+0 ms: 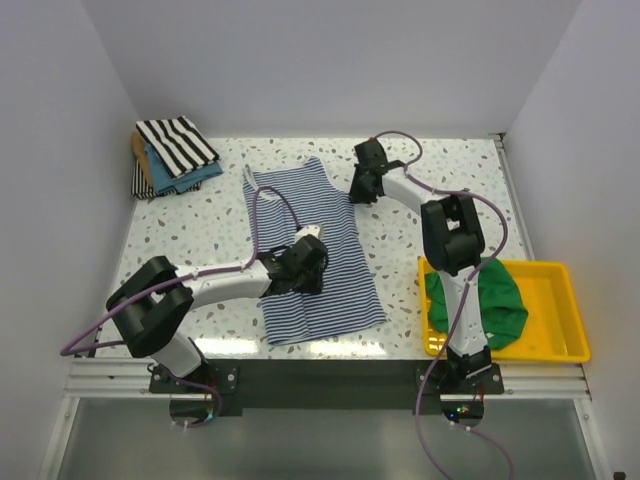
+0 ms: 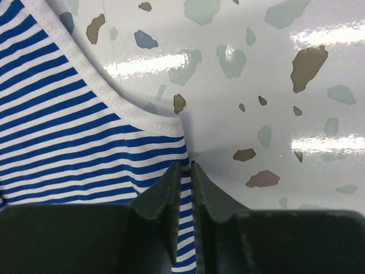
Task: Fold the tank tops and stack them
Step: Fold the tank top
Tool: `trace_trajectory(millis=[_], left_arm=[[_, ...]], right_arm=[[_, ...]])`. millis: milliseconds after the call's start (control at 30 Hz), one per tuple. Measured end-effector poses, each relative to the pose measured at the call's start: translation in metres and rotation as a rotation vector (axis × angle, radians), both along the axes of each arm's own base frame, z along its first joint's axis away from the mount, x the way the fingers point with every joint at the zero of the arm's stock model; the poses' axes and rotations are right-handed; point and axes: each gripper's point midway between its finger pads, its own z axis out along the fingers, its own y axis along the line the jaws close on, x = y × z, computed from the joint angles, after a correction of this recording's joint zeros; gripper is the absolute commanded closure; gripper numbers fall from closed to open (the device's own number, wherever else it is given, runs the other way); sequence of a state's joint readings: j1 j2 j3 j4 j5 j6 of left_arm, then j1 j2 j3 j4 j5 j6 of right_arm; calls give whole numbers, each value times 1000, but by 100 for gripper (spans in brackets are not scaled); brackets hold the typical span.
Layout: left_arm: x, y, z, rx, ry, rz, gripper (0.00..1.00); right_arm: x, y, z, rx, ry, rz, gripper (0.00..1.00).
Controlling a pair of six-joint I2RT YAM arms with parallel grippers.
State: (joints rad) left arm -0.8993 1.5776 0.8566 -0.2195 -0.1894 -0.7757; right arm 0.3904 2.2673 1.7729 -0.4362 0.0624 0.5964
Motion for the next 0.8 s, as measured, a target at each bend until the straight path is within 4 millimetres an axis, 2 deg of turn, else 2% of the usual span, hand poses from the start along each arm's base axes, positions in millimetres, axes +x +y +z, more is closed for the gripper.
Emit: trace_trajectory(millis=[33, 100, 233, 333, 533, 700, 800], left_arm=[[-2, 4, -3, 14, 7, 3, 64], [-6, 10, -8, 38, 21, 5, 64], [-11, 20, -14, 80, 38, 13, 64], [-13, 28, -17, 113, 46, 21, 64], [-10, 39, -21, 146, 56, 44, 64], [8, 59, -22, 158, 57, 100, 65], [19, 73, -22, 178, 53, 125, 65]], right_arm=[[0, -1, -1, -5, 1, -1, 94], [-1, -5, -4, -23, 3, -7, 99], [-5, -12, -6, -48, -11, -30, 100], [-16, -23, -6, -77, -13, -49, 100], [-52, -42, -8, -89, -1, -85, 100], [-91, -52, -10, -41, 4, -115, 100], [-113, -51, -11, -3, 2, -122, 100]])
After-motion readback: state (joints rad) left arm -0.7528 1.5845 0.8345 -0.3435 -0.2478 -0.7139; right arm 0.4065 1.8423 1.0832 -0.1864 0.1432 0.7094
